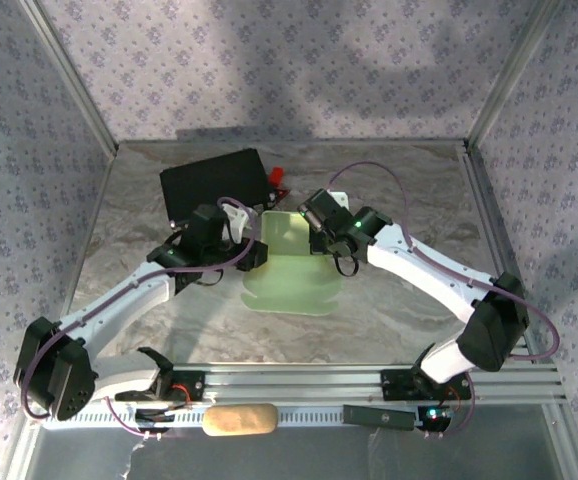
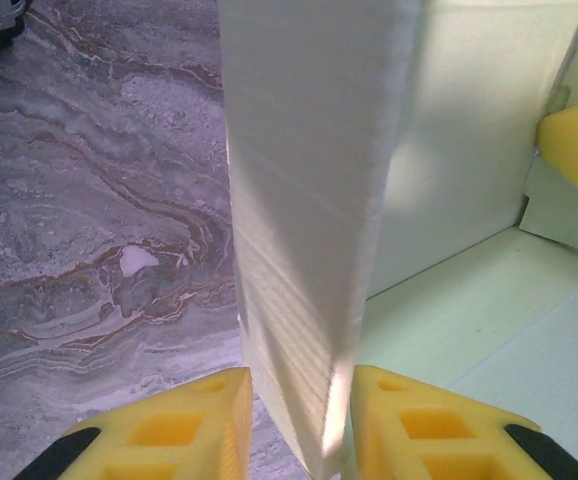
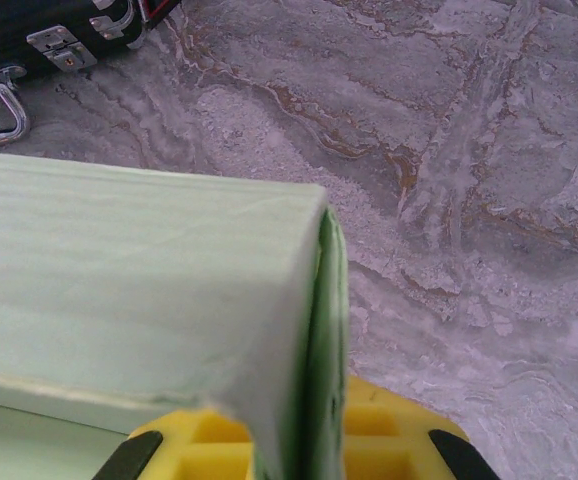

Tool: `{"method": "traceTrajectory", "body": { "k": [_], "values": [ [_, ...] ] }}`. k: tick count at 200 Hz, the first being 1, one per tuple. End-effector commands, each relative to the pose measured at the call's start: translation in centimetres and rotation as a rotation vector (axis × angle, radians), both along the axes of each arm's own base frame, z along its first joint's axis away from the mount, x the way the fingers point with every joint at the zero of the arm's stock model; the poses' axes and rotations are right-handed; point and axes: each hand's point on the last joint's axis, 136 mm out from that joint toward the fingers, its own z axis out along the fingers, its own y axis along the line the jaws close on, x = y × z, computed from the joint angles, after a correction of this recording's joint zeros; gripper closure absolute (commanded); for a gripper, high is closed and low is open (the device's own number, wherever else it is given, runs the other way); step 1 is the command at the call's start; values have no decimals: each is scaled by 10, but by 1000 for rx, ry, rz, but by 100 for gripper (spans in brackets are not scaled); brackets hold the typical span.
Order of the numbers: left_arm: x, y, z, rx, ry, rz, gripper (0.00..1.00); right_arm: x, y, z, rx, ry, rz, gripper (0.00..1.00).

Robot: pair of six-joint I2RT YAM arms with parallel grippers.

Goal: Fold the paper box

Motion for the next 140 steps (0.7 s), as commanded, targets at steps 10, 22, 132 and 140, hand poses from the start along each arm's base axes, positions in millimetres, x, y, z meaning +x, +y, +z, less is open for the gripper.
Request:
{"method": "traceTrajectory", "body": {
  "k": [10,22,132,140],
  "values": [
    [5,-3,3,-15,-38,-17,72,4,3,5,13,-8,7,100],
    [7,-4,3,-13,-42,-14,75,5,4,5,15,-8,7,100],
    [13,-3,4,138,-113,87,100,4,9,4,-16,-15,20,100],
    [14,-2,5,170,-128,110,100,4,10,4,-22,-17,19,100]
  ]
}}
